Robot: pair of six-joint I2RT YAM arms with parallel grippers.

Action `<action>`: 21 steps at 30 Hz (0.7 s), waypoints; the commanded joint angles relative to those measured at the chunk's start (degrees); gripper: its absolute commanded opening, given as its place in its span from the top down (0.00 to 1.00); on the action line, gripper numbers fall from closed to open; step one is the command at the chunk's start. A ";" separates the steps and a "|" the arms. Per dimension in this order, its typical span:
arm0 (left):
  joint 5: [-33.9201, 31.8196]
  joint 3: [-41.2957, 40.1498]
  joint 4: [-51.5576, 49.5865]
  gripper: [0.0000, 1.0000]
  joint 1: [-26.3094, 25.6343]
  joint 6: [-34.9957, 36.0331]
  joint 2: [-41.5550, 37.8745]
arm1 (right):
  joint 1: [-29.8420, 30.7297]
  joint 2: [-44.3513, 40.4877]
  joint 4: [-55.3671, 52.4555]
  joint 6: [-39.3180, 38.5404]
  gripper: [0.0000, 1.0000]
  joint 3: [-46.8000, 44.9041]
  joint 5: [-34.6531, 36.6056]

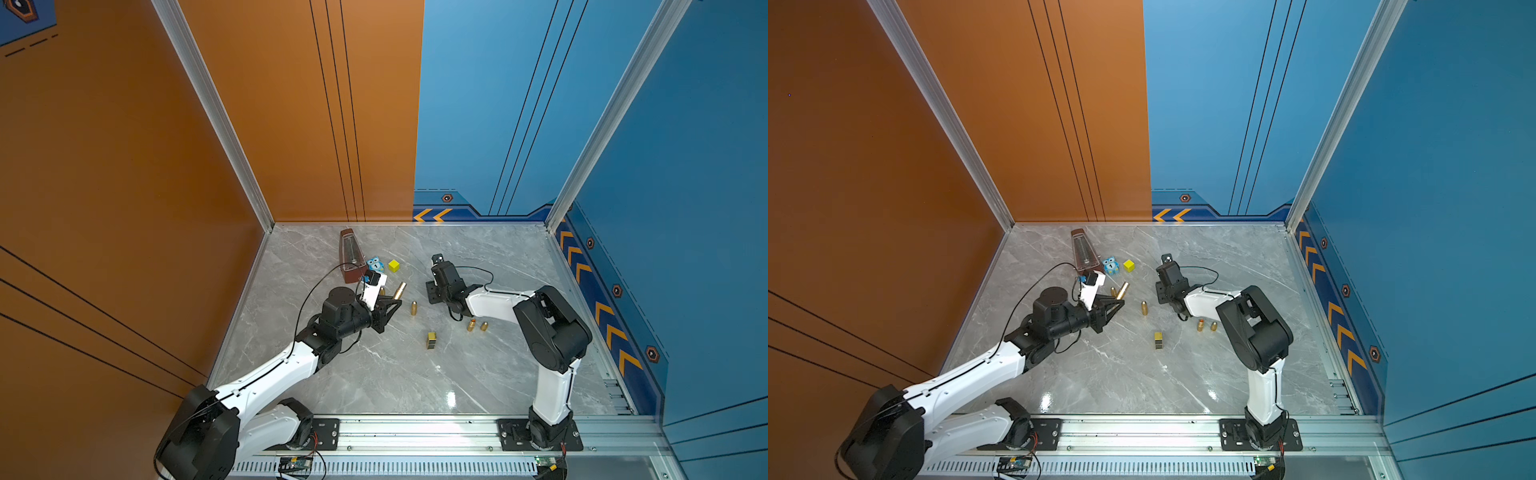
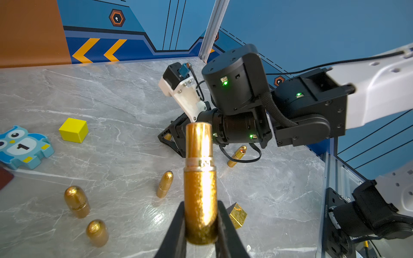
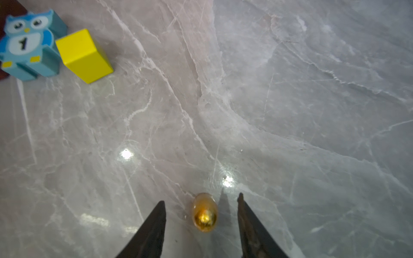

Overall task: Open the lipstick cap
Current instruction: Place the cover at the center of the board, then place the lipstick at the center of the board.

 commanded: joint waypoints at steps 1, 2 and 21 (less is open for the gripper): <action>0.85 0.19 1.20 1.00 0.79 1.03 -1.22 | -0.09 -8.06 -4.51 3.68 0.41 0.11 -0.71; 1.32 0.22 1.14 1.00 0.90 0.87 -1.31 | -0.48 -10.06 -5.96 5.19 0.39 -0.07 -2.37; 12.97 5.50 1.15 1.00 -1.24 4.51 2.16 | -2.91 -31.92 -21.30 26.98 0.21 1.18 -55.53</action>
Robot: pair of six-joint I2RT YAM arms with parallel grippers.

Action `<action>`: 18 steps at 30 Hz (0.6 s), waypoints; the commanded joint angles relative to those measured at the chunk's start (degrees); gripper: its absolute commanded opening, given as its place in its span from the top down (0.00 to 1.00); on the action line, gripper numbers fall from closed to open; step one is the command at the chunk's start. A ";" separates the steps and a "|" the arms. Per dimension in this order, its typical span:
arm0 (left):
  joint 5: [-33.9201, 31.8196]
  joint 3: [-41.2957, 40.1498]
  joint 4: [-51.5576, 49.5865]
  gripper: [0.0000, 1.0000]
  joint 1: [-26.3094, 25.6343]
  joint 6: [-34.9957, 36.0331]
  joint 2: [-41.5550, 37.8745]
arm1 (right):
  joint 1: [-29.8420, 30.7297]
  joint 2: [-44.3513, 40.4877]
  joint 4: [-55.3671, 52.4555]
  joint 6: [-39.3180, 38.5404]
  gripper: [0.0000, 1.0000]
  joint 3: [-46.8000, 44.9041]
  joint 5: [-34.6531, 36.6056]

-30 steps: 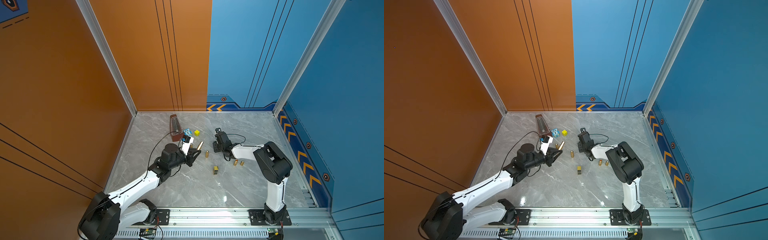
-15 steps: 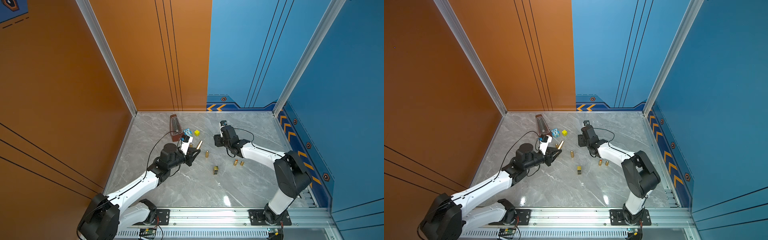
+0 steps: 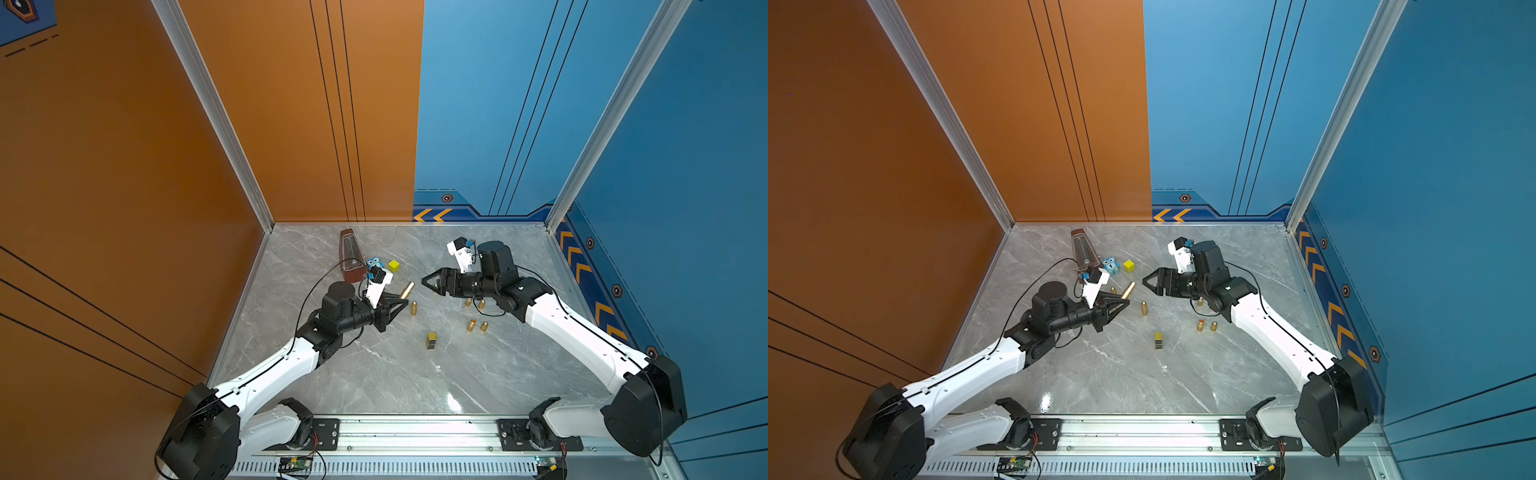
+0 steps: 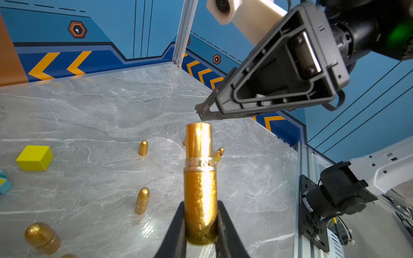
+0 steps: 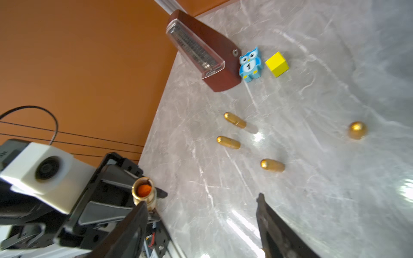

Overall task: Open the lipstick cap
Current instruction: Place the lipstick at the center of the board.

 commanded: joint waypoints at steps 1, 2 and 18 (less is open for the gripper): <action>3.86 2.29 1.06 1.00 -1.23 2.20 1.02 | 1.71 -1.32 -1.16 5.80 0.21 1.15 -9.67; 4.09 2.59 1.00 1.00 -1.54 2.35 1.33 | 2.31 -1.50 -1.30 5.98 0.21 1.48 -9.93; 4.06 4.07 0.91 1.00 -3.63 3.02 2.11 | 3.60 0.16 -2.35 5.30 0.51 2.30 -9.05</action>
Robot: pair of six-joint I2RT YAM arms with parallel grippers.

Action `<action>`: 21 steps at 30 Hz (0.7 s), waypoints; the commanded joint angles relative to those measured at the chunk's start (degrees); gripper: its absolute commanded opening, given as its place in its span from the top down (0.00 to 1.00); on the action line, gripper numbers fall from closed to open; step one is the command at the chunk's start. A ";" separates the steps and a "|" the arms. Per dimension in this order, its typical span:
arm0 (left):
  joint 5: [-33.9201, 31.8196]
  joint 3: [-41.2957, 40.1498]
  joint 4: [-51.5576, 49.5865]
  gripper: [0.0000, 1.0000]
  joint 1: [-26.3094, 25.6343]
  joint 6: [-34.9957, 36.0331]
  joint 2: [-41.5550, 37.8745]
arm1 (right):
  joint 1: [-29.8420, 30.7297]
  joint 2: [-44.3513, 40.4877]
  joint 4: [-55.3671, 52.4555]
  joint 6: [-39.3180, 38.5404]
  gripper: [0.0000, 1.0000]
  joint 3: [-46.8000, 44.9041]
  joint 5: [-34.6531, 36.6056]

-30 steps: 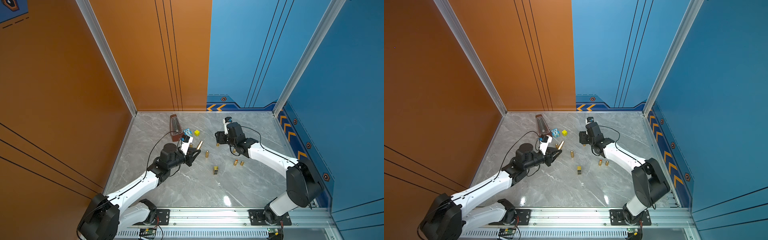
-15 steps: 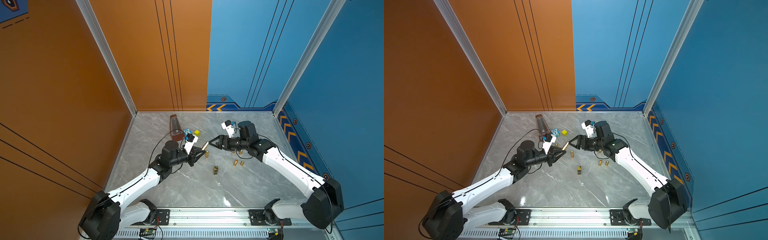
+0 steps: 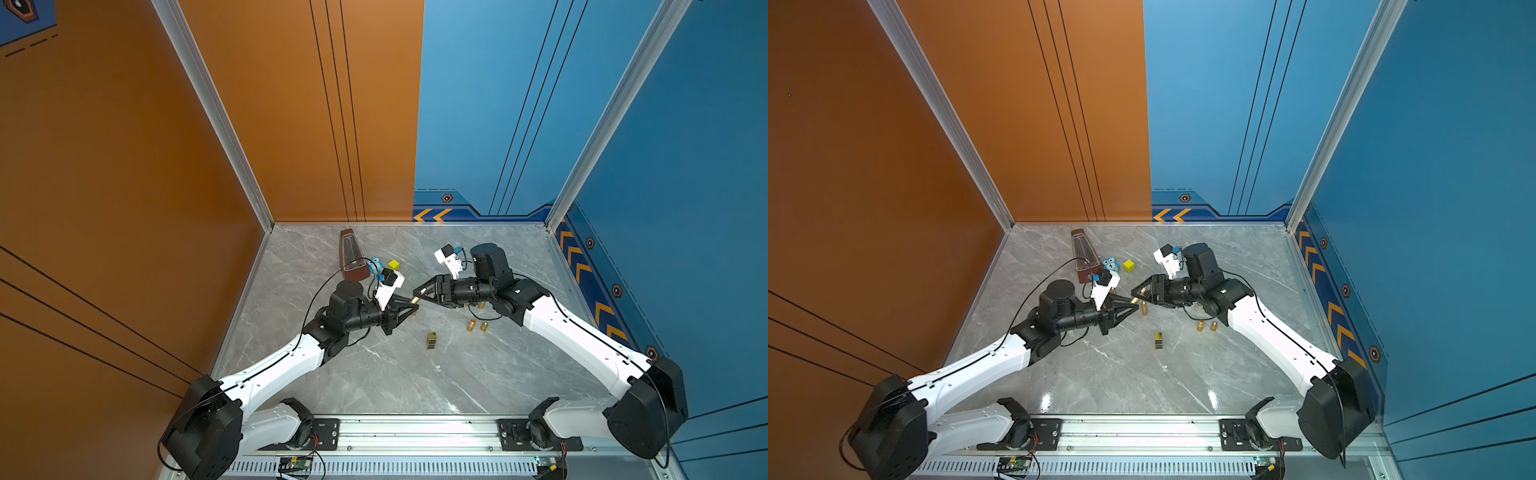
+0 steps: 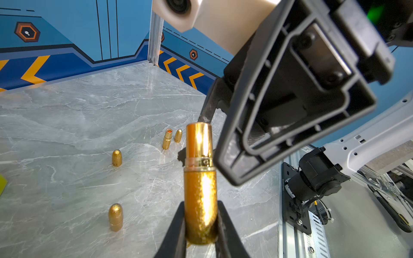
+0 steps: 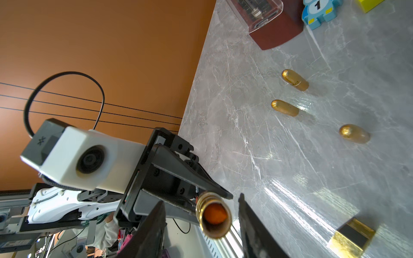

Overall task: Open the lipstick cap
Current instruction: Place the lipstick at the center of the board.

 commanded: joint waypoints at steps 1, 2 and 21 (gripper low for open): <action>1.15 1.99 0.93 1.00 -0.64 1.38 0.12 | 0.09 0.86 -1.97 -0.53 0.54 1.47 -1.21; 1.21 2.09 0.91 1.00 -0.59 1.40 0.20 | 0.15 1.13 -1.98 -0.64 0.55 1.47 -1.41; 0.66 3.20 0.91 1.00 -1.42 1.92 2.63 | -0.68 2.70 -0.23 -1.40 0.80 1.36 -0.93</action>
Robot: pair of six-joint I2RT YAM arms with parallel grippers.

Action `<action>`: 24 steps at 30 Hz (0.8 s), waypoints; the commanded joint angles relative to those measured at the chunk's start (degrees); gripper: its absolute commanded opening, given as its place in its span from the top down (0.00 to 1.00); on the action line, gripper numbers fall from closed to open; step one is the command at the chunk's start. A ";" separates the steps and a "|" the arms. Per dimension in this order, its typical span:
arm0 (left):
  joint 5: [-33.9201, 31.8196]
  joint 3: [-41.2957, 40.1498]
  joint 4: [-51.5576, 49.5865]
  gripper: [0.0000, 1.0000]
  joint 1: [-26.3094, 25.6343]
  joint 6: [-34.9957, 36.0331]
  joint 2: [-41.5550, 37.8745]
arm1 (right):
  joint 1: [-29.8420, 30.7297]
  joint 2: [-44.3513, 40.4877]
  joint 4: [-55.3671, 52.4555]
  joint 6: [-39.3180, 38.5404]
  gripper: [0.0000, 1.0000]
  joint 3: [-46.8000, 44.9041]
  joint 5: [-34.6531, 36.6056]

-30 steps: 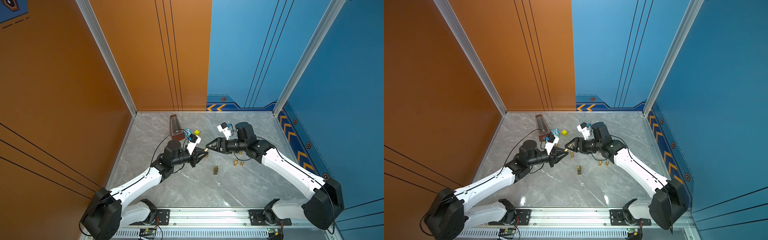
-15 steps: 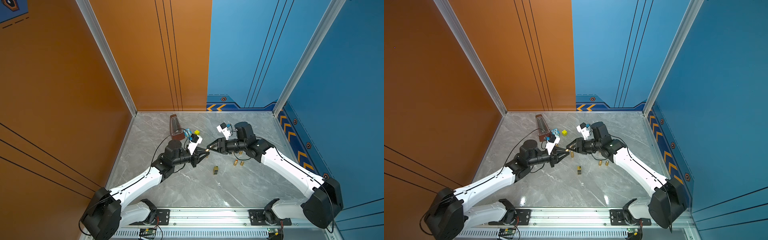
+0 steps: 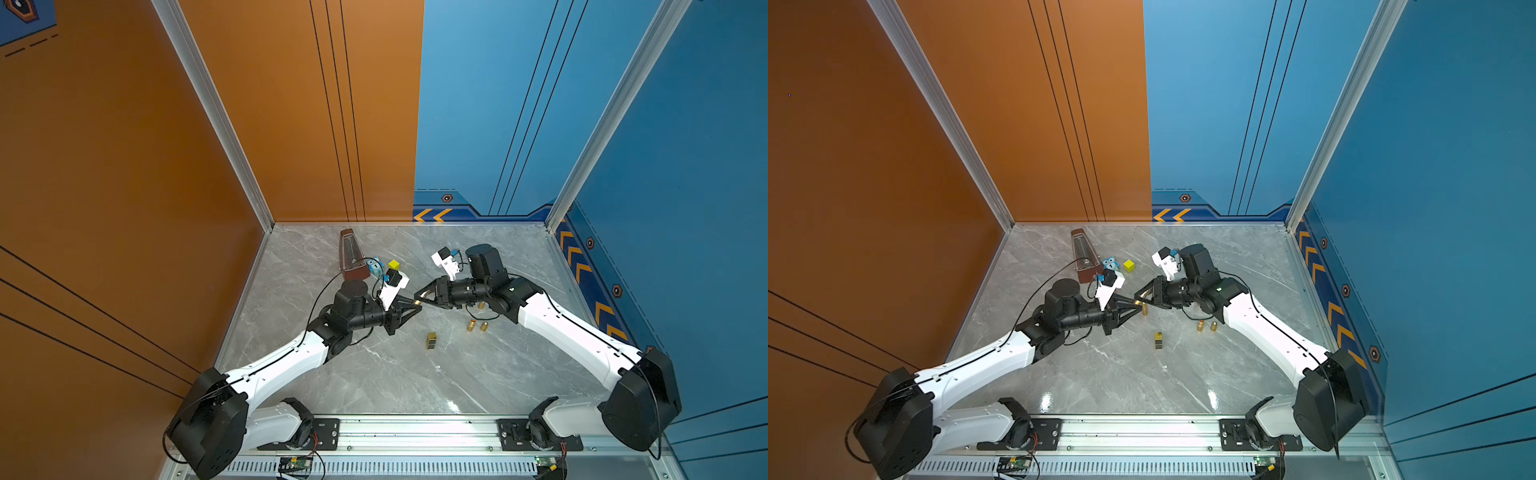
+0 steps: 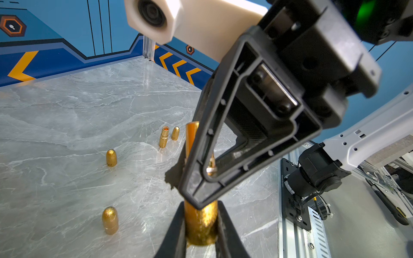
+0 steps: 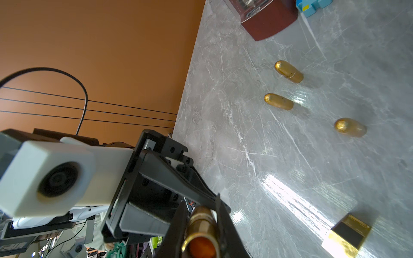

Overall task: Open the lipstick cap
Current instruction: Place the lipstick at the center of the board.

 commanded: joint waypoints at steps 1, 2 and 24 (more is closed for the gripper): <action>0.05 1.89 0.91 1.00 -0.44 0.90 0.29 | -0.51 0.27 0.31 -1.07 0.81 1.25 -0.48; -0.18 1.80 0.92 1.00 -0.44 0.99 0.31 | -0.65 0.21 -0.05 -1.50 0.81 1.30 -0.03; -17.27 -5.94 -3.62 0.22 6.37 -6.62 -2.78 | 3.80 13.37 -0.97 -25.14 0.83 5.62 47.55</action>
